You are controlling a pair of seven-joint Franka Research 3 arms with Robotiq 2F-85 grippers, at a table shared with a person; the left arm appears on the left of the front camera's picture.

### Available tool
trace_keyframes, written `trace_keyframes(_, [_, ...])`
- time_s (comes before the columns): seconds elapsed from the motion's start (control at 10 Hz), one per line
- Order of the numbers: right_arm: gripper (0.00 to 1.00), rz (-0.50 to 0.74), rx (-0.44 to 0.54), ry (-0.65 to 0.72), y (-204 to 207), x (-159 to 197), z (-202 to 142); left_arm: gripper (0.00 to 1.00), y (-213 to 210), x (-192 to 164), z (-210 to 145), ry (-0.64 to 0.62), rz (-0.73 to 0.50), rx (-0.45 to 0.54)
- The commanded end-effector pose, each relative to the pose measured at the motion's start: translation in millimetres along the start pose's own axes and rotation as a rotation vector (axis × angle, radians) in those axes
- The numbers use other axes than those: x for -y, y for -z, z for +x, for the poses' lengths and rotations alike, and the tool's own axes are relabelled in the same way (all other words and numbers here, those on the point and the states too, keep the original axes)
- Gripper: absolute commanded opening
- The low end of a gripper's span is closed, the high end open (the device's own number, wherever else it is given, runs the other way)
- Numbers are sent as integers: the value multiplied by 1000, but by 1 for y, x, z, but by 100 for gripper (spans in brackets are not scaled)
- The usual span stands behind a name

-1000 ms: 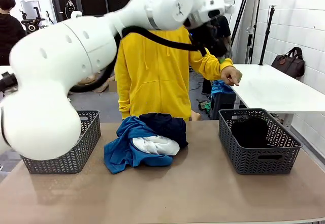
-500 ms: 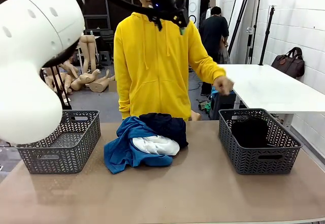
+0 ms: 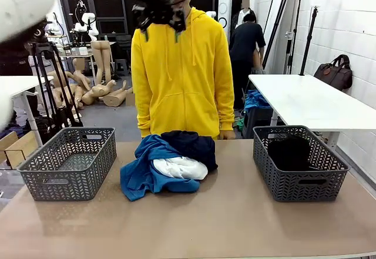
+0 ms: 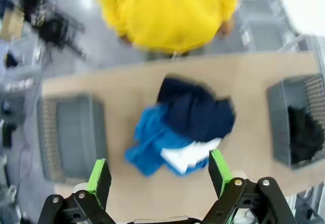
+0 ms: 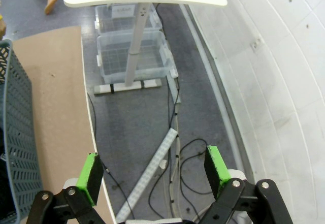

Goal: Sort the tops and bottoms.
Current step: Lift clothes from the center of the table with your right hand.

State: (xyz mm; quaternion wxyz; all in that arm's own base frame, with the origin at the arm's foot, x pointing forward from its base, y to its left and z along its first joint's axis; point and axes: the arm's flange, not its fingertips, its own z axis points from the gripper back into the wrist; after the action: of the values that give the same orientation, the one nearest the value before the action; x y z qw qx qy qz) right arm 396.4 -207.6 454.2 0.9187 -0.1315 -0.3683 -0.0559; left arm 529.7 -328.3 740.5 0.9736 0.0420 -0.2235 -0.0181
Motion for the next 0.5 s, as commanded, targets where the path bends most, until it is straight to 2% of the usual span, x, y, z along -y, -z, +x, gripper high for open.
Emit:
trace_keyframes(0.0, [100,2,-10,-6,0,0,-1,100,-12,18,24,33,-63,116])
trace_keyframes(0.4, [100,2,-10,-6,0,0,-1,100,-12,18,24,33,-63,116])
